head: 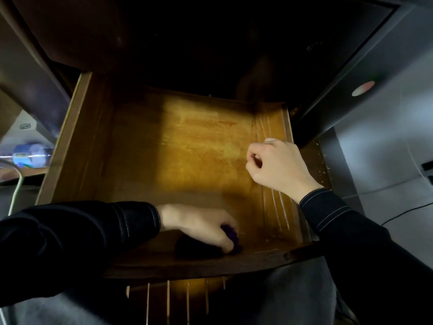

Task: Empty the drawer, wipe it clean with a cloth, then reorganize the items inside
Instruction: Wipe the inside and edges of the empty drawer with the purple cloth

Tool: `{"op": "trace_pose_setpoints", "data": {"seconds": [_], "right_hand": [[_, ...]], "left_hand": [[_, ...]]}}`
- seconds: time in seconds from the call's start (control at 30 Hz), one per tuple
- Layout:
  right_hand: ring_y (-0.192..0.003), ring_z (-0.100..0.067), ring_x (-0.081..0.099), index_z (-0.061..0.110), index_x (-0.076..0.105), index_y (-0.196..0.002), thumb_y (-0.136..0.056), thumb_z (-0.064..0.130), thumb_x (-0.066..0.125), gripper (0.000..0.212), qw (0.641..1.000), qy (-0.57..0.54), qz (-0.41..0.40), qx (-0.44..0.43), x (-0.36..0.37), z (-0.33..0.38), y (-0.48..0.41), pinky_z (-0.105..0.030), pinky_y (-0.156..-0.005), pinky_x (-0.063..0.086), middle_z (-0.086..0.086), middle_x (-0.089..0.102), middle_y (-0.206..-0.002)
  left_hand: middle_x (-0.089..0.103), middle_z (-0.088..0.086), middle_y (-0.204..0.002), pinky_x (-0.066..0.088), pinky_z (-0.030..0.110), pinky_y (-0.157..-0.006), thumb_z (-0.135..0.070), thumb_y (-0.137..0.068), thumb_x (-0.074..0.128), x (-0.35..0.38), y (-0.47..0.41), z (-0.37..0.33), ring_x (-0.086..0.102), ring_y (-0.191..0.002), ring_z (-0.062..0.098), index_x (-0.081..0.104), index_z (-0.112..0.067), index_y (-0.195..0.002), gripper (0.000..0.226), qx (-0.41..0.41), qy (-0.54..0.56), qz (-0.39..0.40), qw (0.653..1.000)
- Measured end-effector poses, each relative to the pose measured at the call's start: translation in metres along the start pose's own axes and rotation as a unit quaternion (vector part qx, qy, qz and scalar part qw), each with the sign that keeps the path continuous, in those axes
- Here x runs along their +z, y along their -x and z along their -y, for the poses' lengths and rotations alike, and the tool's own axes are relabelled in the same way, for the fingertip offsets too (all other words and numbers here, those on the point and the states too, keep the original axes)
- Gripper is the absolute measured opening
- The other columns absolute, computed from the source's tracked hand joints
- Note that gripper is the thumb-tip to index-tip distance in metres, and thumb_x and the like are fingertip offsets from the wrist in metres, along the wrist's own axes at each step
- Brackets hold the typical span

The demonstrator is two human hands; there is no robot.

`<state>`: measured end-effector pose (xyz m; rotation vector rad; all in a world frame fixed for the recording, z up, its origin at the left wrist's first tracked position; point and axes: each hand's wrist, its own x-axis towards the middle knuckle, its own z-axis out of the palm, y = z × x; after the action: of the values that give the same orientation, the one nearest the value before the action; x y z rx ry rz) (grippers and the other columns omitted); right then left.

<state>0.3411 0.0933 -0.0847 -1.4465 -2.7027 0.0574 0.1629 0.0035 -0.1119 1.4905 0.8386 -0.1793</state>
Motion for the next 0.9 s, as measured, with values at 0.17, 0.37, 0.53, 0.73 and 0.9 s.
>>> {"op": "trace_pose_setpoints", "data": {"seconds": [0.17, 0.37, 0.53, 0.73, 0.9], "right_hand": [[-0.069, -0.009, 0.053, 0.025, 0.065, -0.074, -0.086, 0.024, 0.059, 0.013, 1.000, -0.002, -0.003, -0.003, 0.000, 0.000, 0.000, -0.023, -0.058, 0.033, 0.013, 0.054, -0.060], [-0.071, -0.009, 0.053, 0.025, 0.066, -0.075, -0.086, 0.025, 0.058, 0.013, 1.000, -0.003, -0.003, -0.002, 0.000, 0.000, 0.000, -0.023, -0.059, 0.037, 0.012, 0.058, -0.062], [-0.071, -0.010, 0.053, 0.024, 0.065, -0.075, -0.086, 0.025, 0.058, 0.013, 1.000, -0.005, -0.004, -0.003, 0.000, -0.001, -0.001, -0.024, -0.059, 0.040, 0.010, 0.057, -0.063], [-0.070, -0.010, 0.052, 0.025, 0.065, -0.075, -0.086, 0.025, 0.058, 0.013, 1.000, -0.005, -0.008, -0.004, 0.001, -0.001, 0.000, -0.023, -0.058, 0.033, 0.012, 0.055, -0.062], [-0.070, -0.009, 0.052, 0.026, 0.065, -0.075, -0.086, 0.025, 0.058, 0.013, 1.000, -0.001, -0.010, -0.004, 0.001, -0.002, 0.000, -0.021, -0.055, 0.028, 0.011, 0.056, -0.063]], "left_hand": [[0.066, -0.004, -0.092, 0.049, 0.021, -0.064, -0.004, -0.086, 0.066, -0.014, 0.011, -0.006, 0.062, -0.079, 0.007, 0.068, -0.014, -0.102, 0.019, 0.061, 0.077, 0.052, 0.994], [0.063, 0.000, -0.097, 0.046, 0.026, -0.067, -0.014, -0.090, 0.065, -0.002, -0.004, 0.000, 0.059, -0.083, 0.012, 0.065, -0.011, -0.112, 0.022, -0.005, -0.002, 0.016, 1.000], [0.069, 0.001, -0.100, 0.052, 0.023, -0.065, -0.009, -0.082, 0.069, -0.011, 0.001, -0.003, 0.065, -0.084, 0.011, 0.070, -0.016, -0.106, 0.025, 0.053, 0.091, 0.038, 0.994], [0.071, 0.013, -0.110, 0.050, 0.028, -0.069, -0.013, -0.087, 0.068, -0.002, -0.010, 0.005, 0.063, -0.083, 0.012, 0.070, -0.014, -0.111, 0.024, 0.010, 0.018, 0.006, 1.000], [0.073, -0.001, -0.104, 0.055, 0.023, -0.075, -0.006, -0.083, 0.070, -0.013, 0.002, -0.002, 0.068, -0.093, 0.010, 0.073, -0.021, -0.107, 0.028, 0.094, 0.138, 0.047, 0.985]]}}
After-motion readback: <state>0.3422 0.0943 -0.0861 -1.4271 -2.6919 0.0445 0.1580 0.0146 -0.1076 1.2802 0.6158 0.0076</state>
